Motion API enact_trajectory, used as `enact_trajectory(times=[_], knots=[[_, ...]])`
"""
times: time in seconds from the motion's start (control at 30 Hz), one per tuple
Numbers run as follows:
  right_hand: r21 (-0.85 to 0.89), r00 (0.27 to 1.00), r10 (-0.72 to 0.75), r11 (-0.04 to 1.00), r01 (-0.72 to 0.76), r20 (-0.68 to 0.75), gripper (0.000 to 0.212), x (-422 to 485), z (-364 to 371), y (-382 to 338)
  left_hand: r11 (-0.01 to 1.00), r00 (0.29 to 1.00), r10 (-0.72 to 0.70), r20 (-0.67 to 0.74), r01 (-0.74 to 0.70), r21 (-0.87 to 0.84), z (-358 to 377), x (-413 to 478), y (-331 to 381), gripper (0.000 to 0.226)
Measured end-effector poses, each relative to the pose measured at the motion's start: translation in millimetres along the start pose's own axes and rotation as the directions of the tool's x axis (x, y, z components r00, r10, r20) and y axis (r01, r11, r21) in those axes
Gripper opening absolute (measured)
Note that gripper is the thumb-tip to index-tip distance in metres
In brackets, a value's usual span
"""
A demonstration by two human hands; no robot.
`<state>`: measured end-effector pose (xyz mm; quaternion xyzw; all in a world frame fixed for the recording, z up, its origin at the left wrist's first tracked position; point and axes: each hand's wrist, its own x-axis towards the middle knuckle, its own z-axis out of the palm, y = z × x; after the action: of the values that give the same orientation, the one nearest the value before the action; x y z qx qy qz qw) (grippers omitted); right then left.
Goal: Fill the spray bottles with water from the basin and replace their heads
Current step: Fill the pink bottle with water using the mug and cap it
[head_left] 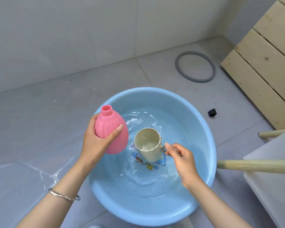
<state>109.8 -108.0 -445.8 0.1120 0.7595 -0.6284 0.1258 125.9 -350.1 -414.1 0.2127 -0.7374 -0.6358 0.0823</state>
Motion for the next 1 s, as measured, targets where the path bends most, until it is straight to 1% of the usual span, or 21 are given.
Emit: enact_trajectory(times=[0.07, 0.13, 0.27, 0.33, 0.53, 0.73, 0.87, 1.0], knots=[[0.069, 1.0, 0.0, 0.998, 0.003, -0.031, 0.033, -6.8, -10.0, -9.4, 1.0, 0.999, 0.012, 0.034, -0.012, 0.018, 3.0, -2.4, -1.6, 0.064], [0.097, 0.997, -0.023, 0.995, 0.03, -0.07, 0.033, -12.9, -21.0, -22.5, 0.997, 0.996, 0.018, 0.088, -0.024, 0.067, 8.2, -7.8, -5.0, 0.065], [0.092, 0.984, -0.11, 0.988, 0.123, -0.142, 0.033, -23.3, -40.2, -49.7, 0.977, 0.974, 0.07, 0.214, -0.11, 0.182, 19.3, -15.6, -14.8, 0.069], [0.065, 0.976, -0.157, 0.984, 0.169, -0.15, 0.035, -28.6, -46.1, -63.3, 0.961, 0.961, 0.094, 0.26, -0.156, 0.228, 23.4, -15.4, -21.1, 0.073], [-0.028, 0.968, -0.212, 0.977, 0.21, -0.137, 0.033, -37.2, -53.0, -92.5, 0.922, 0.941, 0.119, 0.318, -0.224, 0.316, 31.0, -18.3, -29.1, 0.082], [-0.15, 0.958, -0.264, 0.957, 0.247, -0.107, 0.03, -39.8, -49.6, -98.0, 0.905, 0.922, 0.141, 0.361, -0.268, 0.331, 34.8, -18.9, -30.2, 0.084], [-0.208, 0.952, -0.298, 0.938, 0.278, -0.072, 0.035, -42.1, -48.2, -101.1, 0.901, 0.917, 0.152, 0.368, -0.282, 0.331, 36.5, -19.5, -29.4, 0.084], [-0.239, 0.947, -0.314, 0.926, 0.291, -0.064, 0.036, -43.2, -46.0, -103.6, 0.9, 0.913, 0.157, 0.376, -0.289, 0.326, 37.1, -19.9, -29.4, 0.085]])
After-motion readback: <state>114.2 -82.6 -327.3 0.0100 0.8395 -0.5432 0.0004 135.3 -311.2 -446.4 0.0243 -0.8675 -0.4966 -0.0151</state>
